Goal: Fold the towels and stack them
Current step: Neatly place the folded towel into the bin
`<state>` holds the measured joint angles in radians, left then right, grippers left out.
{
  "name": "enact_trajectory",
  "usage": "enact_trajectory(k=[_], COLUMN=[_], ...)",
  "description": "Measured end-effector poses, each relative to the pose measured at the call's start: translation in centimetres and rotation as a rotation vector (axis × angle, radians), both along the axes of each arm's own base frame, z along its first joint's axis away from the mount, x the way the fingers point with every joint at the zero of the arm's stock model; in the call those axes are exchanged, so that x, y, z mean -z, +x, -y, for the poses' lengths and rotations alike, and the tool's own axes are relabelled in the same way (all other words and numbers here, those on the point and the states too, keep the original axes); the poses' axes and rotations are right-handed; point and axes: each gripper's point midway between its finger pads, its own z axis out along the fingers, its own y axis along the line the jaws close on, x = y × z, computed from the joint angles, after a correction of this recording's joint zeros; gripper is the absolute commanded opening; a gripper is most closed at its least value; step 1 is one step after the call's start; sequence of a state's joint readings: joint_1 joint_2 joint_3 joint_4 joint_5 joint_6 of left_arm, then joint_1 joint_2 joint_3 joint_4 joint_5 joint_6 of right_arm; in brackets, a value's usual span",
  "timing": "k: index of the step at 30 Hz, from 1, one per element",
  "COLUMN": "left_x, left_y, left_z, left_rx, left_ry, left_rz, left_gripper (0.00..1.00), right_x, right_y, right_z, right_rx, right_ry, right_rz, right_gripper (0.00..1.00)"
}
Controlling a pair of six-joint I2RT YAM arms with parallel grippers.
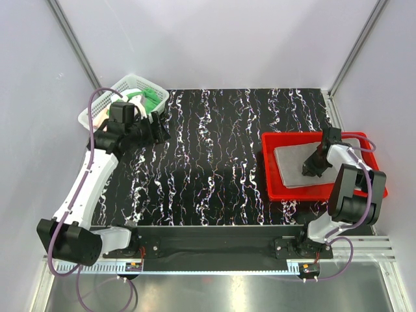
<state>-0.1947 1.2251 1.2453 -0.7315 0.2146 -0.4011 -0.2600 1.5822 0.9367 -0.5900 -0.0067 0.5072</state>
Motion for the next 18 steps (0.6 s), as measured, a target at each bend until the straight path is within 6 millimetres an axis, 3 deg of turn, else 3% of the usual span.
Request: enact_trajectory(k=[9,14,18], left_x=[-0.9,-1.1,-0.9], left_y=[-0.9,-1.1,-1.0], left_z=[-0.2,-0.2,-0.4], left_rx=[-0.004,-0.008,-0.021], left_ry=[-0.01,-0.014,-0.006], left_rz=[0.026,0.033,0.028], left_gripper=[0.76,0.76,0.76], right_x=[0.2,-1.3,-3.7], right_y=[1.0,2.1,3.1], right_z=[-2.1,-3.2,-1.8], right_rx=[0.069,0.073,0.05], right_ry=[0.071,0.101,0.025], right_rz=[0.098,0.158,0.177], right_gripper=[0.13,0.31,0.49])
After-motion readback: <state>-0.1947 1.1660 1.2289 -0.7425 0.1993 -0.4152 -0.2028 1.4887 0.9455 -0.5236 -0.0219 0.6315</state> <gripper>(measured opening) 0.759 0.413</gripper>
